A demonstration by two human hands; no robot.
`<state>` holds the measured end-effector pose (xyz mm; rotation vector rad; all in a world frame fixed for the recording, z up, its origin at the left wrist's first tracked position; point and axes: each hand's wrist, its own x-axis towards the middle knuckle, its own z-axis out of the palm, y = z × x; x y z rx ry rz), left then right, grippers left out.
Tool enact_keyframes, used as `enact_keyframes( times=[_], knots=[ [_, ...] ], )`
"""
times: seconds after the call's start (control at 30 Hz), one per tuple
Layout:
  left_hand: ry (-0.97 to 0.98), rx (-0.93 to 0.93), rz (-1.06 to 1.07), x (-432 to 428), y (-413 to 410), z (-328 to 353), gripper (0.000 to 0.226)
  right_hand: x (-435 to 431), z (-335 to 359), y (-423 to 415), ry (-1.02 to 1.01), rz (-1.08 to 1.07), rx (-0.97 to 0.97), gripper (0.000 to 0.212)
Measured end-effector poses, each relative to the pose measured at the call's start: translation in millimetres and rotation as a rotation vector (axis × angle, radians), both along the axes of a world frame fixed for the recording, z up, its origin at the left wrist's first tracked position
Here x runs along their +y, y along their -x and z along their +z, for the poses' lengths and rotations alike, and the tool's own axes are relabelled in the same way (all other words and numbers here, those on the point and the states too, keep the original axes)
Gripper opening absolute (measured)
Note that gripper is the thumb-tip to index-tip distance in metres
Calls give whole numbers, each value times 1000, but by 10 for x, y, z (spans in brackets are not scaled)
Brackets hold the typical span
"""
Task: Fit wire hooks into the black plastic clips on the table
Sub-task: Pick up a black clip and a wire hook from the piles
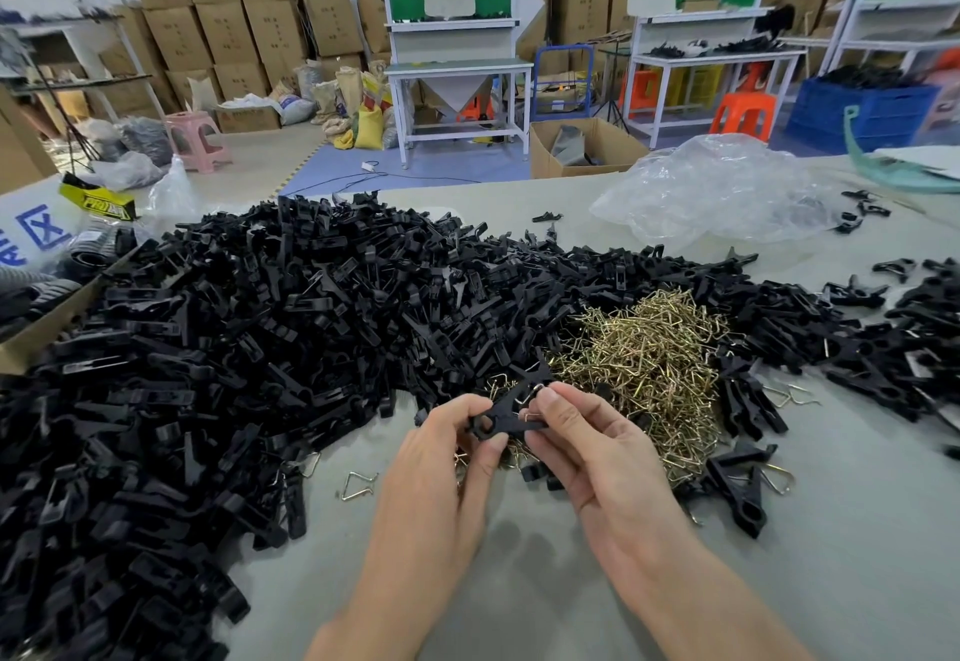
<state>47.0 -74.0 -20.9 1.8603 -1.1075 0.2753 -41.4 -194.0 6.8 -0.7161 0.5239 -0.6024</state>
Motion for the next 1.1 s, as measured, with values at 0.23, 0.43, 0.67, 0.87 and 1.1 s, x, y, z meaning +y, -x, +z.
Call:
enact_keyframes(
  times=[0.23, 0.43, 0.67, 0.87, 1.1],
  knots=[
    [-7, -23, -47, 16, -9, 20, 35, 48, -25, -7, 20, 70, 0, 16],
    [39, 75, -52, 37, -44, -49, 32, 19, -26, -17, 42, 216, 6, 27],
    [166, 341, -146, 28, 4, 26, 29, -19, -34, 25, -97, 511, -61, 33],
    [320, 725, -456, -36, 126, 92, 21, 75, -31, 24, -82, 611, -208, 53],
    [197, 694, -460, -33, 126, 63, 27, 153, -68, 14, -86, 568, -180, 47]
  ],
)
